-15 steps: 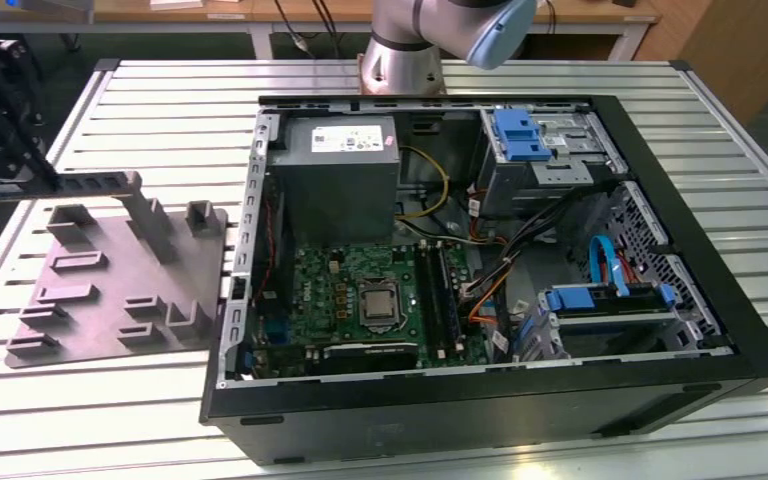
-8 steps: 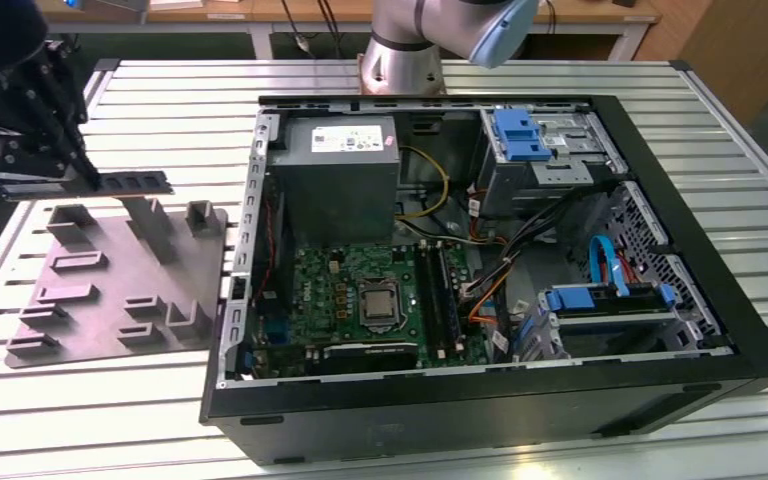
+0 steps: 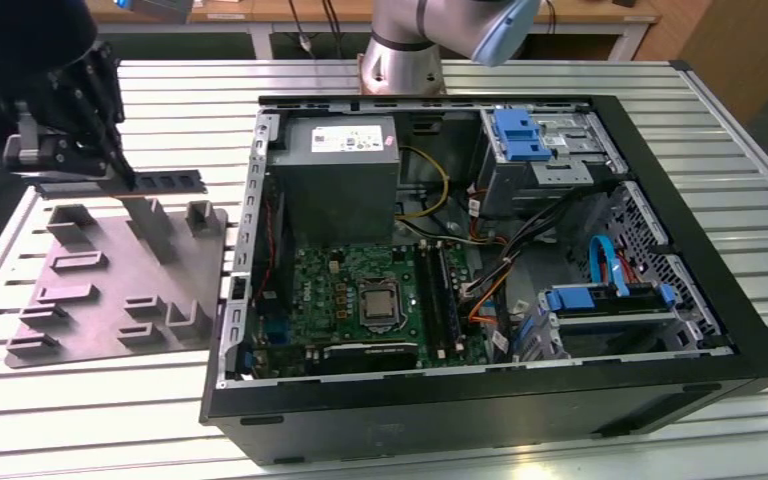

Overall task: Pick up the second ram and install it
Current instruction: 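Pick up the second ram and move it above second insertion slot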

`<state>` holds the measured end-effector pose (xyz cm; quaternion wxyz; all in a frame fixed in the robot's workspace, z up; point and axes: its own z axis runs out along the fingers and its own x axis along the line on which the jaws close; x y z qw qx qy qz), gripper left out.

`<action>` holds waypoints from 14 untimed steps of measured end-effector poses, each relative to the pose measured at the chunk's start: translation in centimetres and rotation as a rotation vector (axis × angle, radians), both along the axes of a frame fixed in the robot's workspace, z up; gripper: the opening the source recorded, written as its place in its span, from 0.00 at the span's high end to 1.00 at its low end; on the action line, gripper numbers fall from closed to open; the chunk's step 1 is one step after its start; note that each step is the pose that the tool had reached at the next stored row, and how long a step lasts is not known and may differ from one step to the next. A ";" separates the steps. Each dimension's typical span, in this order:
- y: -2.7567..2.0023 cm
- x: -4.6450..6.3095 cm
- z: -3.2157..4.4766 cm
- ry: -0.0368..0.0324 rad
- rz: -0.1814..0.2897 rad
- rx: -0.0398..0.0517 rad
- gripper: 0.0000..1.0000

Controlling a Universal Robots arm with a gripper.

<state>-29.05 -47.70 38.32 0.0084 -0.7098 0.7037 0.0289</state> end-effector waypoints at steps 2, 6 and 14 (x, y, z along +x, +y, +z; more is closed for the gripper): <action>0.00 0.5 0.00 0.0003 0.000 0.0000 0.86; 0.00 1.6 -0.01 0.0008 0.000 0.0000 0.86; 0.00 4.4 -0.04 0.0033 0.000 0.0000 0.86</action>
